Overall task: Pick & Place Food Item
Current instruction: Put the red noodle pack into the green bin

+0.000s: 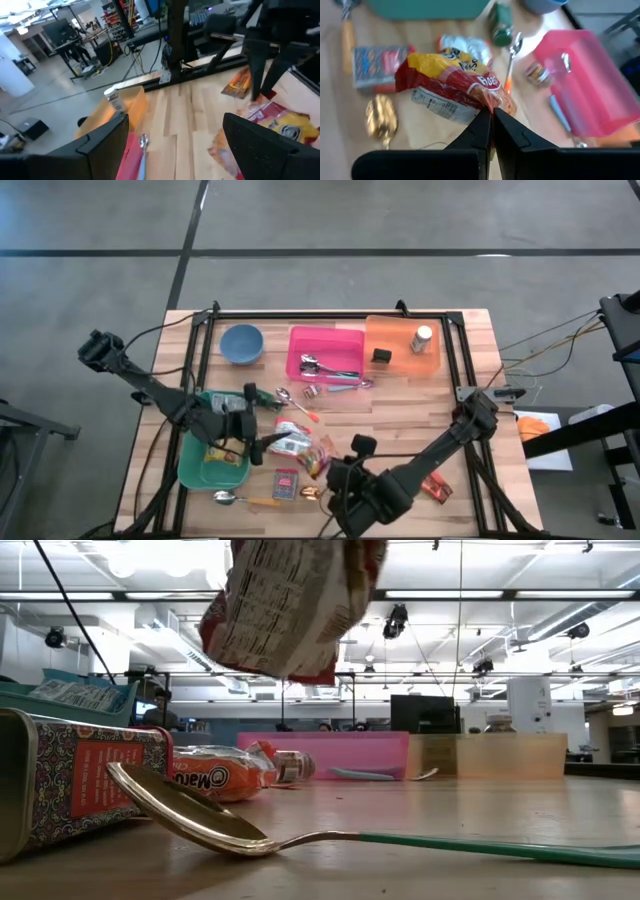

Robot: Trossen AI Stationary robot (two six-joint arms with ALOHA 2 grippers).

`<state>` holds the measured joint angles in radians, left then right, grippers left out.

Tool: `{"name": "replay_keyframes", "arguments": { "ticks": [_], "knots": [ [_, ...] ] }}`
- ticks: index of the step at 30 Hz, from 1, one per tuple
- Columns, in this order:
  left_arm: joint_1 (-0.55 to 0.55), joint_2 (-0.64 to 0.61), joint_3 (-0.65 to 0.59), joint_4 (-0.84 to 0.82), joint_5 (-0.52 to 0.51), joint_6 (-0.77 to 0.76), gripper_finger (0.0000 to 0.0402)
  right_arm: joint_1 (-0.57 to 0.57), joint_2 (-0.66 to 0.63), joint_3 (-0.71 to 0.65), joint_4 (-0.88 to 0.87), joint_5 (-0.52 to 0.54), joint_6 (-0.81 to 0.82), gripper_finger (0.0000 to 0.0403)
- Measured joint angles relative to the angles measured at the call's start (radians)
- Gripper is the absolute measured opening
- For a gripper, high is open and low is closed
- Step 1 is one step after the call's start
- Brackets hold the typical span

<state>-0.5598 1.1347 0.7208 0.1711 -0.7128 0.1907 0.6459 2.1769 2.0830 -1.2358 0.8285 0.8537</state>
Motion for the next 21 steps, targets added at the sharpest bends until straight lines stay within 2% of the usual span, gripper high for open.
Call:
{"name": "replay_keyframes", "arguments": {
  "ticks": [11,21],
  "knots": [
    [-0.002,0.03,0.0,-0.01,0.082,-0.035,0.0325,-0.087,0.0,0.064,-0.02,0.091,-0.012,0.0011],
    [-0.01,0.114,0.008,0.019,0.097,-0.007,0.0325,-0.127,0.001,0.096,-0.025,0.118,-0.08,0.0011]
  ]
}}
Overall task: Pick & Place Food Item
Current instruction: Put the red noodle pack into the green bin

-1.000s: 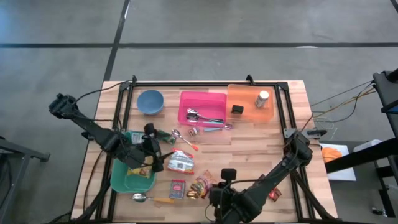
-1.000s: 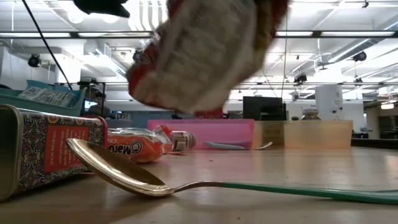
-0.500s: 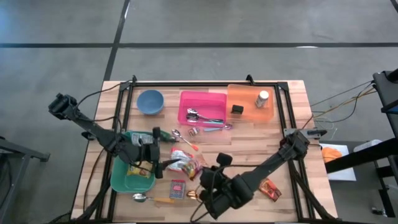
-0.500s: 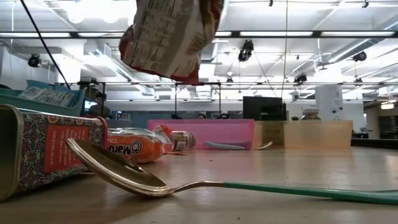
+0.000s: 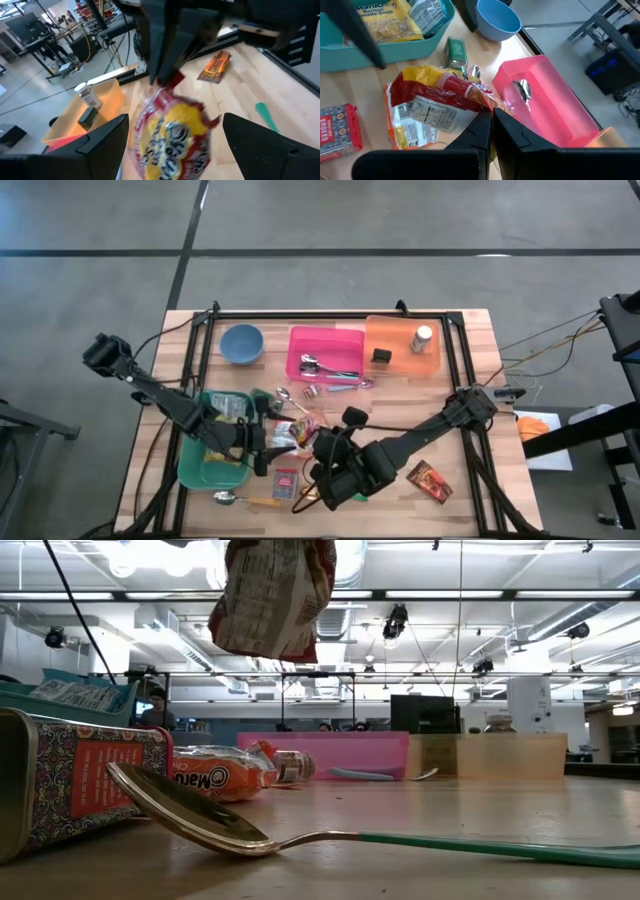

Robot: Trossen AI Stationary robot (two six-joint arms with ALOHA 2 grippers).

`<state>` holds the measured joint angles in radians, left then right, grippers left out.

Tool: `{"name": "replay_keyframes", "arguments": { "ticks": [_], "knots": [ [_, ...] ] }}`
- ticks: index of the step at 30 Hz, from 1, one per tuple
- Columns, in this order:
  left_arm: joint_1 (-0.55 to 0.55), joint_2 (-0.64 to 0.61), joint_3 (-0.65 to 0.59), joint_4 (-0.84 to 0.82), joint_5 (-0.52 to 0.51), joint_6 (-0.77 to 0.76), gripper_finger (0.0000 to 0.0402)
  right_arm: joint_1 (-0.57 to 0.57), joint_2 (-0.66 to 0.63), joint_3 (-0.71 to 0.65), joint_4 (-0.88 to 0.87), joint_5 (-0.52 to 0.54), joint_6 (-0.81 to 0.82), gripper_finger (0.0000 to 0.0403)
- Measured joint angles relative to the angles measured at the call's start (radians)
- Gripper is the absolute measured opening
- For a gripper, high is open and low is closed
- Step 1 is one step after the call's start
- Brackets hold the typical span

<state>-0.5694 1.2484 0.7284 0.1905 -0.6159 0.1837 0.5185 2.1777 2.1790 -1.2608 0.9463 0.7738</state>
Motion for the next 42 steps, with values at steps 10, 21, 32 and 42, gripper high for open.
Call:
{"name": "replay_keyframes", "arguments": {
  "ticks": [10,21,32,42],
  "knots": [
    [-0.035,0.142,0.152,-0.128,-0.053,0.003,0.0325,-0.013,-0.002,0.011,0.011,0.0,-0.023,0.0011],
    [-0.036,0.195,0.228,-0.215,-0.132,-0.001,0.0324,-0.012,-0.005,0.011,0.02,0.0,-0.026,0.0011],
    [-0.034,0.195,0.227,-0.229,-0.149,-0.001,0.0231,-0.009,-0.01,0.025,0.095,0.023,-0.096,0.0011],
    [-0.034,0.195,0.227,-0.229,-0.238,-0.001,0.0106,-0.004,-0.011,0.025,0.11,0.026,-0.104,0.0011]
  ]
}}
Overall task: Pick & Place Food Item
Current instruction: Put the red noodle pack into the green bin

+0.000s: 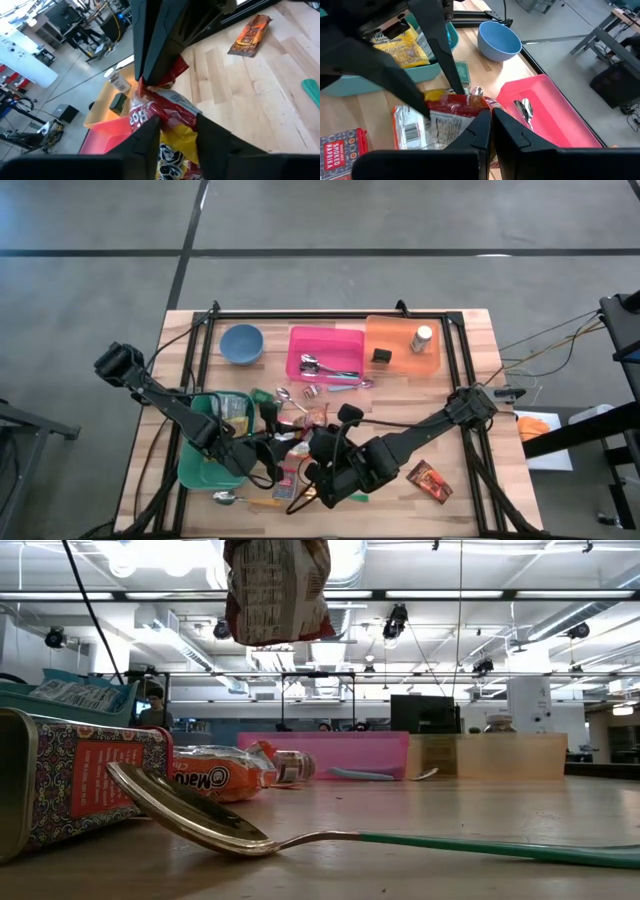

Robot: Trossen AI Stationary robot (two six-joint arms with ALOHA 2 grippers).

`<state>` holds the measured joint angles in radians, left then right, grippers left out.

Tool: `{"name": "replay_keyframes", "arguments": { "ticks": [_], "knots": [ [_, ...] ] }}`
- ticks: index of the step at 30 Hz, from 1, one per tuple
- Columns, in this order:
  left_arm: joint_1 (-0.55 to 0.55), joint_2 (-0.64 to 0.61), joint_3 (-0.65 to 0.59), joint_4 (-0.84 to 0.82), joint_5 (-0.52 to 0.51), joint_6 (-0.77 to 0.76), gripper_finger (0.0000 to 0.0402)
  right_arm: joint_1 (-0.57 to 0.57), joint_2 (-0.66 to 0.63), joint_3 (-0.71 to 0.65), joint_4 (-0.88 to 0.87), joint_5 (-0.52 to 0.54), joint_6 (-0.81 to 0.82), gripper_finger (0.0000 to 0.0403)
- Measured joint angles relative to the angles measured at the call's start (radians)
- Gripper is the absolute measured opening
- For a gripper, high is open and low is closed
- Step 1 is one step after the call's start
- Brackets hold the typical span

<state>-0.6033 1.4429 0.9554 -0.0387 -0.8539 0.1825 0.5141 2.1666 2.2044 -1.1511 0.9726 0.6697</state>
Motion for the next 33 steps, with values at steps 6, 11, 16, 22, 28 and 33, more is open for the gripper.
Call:
{"name": "replay_keyframes", "arguments": {
  "ticks": [6,11,16,22,28,33],
  "knots": [
    [0.0,0.0,0.0,0.0,-0.003,0.007,0.0042,0.005,0.0,0.0,0.002,-0.001,-0.012,0.0011],
    [0.001,0.0,0.0,0.0,-0.006,0.052,0.0005,0.011,0.0,0.0,0.006,-0.004,-0.051,0.0011],
    [0.001,-0.002,0.0,0.0,-0.029,0.053,0.0001,0.019,0.0,0.0,0.002,-0.018,-0.099,0.0012],
    [0.001,-0.002,0.0,0.0,-0.037,0.053,0.0001,0.009,0.0,0.0,-0.024,-0.167,-0.144,0.0058],
    [0.001,-0.002,0.0,-0.018,-0.049,0.053,0.0,0.0,0.006,-0.001,-0.023,-0.197,-0.176,0.0159],
    [0.001,-0.002,0.0,-0.026,-0.107,0.042,0.0,0.0,-0.005,-0.001,-0.033,-0.196,-0.176,0.0222]
  ]
}}
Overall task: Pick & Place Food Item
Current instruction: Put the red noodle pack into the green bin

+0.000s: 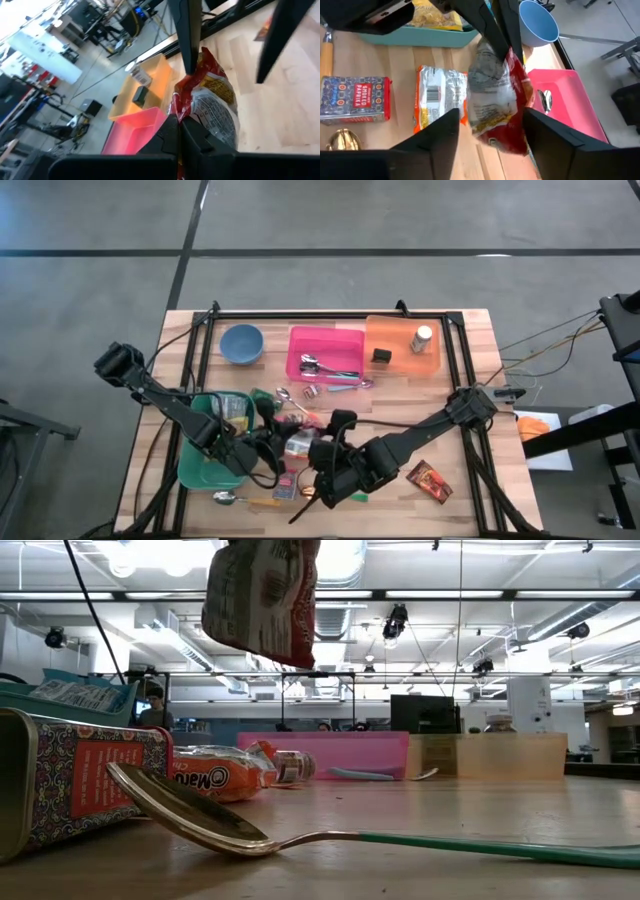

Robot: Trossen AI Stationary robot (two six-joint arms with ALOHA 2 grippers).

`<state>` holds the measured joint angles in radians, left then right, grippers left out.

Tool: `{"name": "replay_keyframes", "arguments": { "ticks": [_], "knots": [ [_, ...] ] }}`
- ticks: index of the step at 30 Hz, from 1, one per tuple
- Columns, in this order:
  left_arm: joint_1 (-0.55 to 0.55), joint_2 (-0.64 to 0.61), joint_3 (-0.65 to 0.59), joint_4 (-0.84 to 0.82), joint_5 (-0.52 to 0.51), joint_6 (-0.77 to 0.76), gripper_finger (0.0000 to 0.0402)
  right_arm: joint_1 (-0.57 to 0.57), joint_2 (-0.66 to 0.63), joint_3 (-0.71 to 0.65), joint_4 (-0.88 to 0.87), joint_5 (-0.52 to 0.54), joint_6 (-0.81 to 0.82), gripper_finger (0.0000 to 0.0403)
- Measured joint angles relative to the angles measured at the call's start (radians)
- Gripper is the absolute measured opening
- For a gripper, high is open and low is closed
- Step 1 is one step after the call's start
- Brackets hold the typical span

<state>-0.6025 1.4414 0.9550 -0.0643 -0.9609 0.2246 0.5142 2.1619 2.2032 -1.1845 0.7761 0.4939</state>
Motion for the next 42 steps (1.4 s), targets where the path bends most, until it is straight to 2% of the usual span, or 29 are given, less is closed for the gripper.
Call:
{"name": "replay_keyframes", "arguments": {
  "ticks": [3,6,12,17,21,27,33,42],
  "knots": [
    [-0.004,-0.005,0.017,-0.04,-0.009,-0.057,0.0,0.01,-0.014,0.0,-0.062,0.002,0.039,0.0246],
    [-0.017,-0.009,0.083,-0.162,-0.012,-0.173,0.0,0.019,-0.034,0.0,-0.159,0.008,0.135,0.0262],
    [-0.074,-0.01,0.274,-0.618,-0.005,-0.533,0.0,0.037,-0.046,-0.001,-0.386,0.042,0.305,0.0267],
    [-0.135,-0.015,0.429,-0.953,0.091,-0.853,0.0,0.063,-0.046,-0.022,-0.384,0.064,0.32,0.0267],
    [-0.182,-0.016,0.492,-1.108,0.168,-1.069,0.0,0.07,-0.046,-0.049,-0.387,0.106,0.322,0.0267],
    [-0.245,-0.016,0.491,-1.264,0.236,-1.339,0.0,0.07,-0.046,-0.099,-0.383,0.118,0.33,0.0267],
    [-0.293,-0.016,0.426,-1.398,0.312,-1.569,0.0,0.07,-0.046,-0.174,-0.384,0.117,0.377,0.0267],
    [-0.297,-0.015,0.266,-1.424,0.53,-1.699,0.0,0.07,-0.046,-0.309,-0.383,0.109,0.471,0.0267]
  ]
}}
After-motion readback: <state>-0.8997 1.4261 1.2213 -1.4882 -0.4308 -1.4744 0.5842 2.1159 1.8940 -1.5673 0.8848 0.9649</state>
